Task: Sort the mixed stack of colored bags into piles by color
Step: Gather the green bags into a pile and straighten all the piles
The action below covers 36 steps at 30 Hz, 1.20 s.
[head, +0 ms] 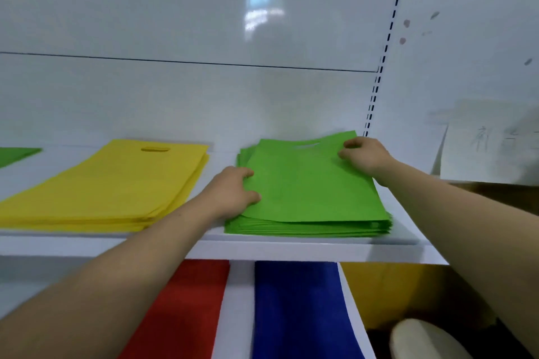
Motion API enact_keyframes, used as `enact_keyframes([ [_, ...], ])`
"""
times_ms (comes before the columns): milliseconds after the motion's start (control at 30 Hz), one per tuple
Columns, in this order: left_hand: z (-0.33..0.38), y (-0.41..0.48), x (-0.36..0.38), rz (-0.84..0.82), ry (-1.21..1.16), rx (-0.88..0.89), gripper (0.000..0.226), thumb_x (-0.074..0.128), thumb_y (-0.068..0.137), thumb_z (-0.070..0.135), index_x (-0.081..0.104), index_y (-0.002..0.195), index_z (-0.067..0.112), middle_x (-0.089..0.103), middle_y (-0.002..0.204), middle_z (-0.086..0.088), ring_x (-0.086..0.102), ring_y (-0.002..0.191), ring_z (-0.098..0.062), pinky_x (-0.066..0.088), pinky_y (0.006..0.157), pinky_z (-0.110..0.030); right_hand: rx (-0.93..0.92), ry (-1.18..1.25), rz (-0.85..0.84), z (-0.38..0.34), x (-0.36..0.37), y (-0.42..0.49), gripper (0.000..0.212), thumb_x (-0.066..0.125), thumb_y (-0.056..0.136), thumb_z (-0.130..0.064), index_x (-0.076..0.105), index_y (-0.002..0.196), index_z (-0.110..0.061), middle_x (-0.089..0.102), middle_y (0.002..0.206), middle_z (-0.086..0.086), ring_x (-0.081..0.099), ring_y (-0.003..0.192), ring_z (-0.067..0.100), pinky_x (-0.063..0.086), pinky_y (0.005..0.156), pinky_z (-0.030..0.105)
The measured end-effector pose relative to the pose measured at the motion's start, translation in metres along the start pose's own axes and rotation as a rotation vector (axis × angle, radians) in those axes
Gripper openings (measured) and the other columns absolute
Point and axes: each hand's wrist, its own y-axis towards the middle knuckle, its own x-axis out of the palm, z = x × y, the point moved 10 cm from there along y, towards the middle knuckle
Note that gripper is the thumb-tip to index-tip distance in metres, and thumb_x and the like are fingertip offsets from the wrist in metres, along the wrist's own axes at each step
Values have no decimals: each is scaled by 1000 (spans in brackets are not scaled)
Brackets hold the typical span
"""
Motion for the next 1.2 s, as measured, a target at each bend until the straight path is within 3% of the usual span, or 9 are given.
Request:
enact_keyframes([
  [100,-3,-13,7,26,80,-29,64,64,86,39,40,142,17,26,152,-12,30,139,-24,22,112,-26,4,-69,-179,19,23,0,58,70,82,-33,50,136,-19,48,138,10,51,120,27,42,104,38],
  [233,7,-32,24,-78,56,6,70,62,83,52,40,142,23,22,156,-7,21,143,-14,14,111,-20,-38,-251,-230,31,35,-1,72,71,80,-43,42,142,-21,35,145,15,44,128,31,38,106,34],
  [433,12,-45,30,-151,150,4,71,67,80,52,42,141,28,22,157,-2,25,142,-15,18,112,-24,-137,-322,-226,22,37,-6,60,61,88,-46,47,138,-14,46,140,16,48,124,30,38,98,29],
  [667,16,-49,25,-163,185,-26,75,65,81,52,36,145,25,20,157,-3,23,142,-15,18,111,-22,-161,-427,-299,13,45,-8,61,54,93,-47,44,141,-12,43,145,13,43,130,29,35,103,30],
  [900,7,-56,-28,-62,229,-43,69,61,86,48,36,145,21,26,155,1,24,142,-12,19,110,-22,-203,-520,-241,-38,42,-5,63,51,91,-53,43,138,-11,45,141,14,46,124,34,41,102,41],
  [1200,-74,-98,-132,98,225,-155,64,61,86,47,41,142,23,36,150,4,34,137,-15,27,106,-24,-439,-453,-255,-190,118,-58,58,51,94,-44,46,137,-5,45,143,12,42,131,29,37,102,33],
])
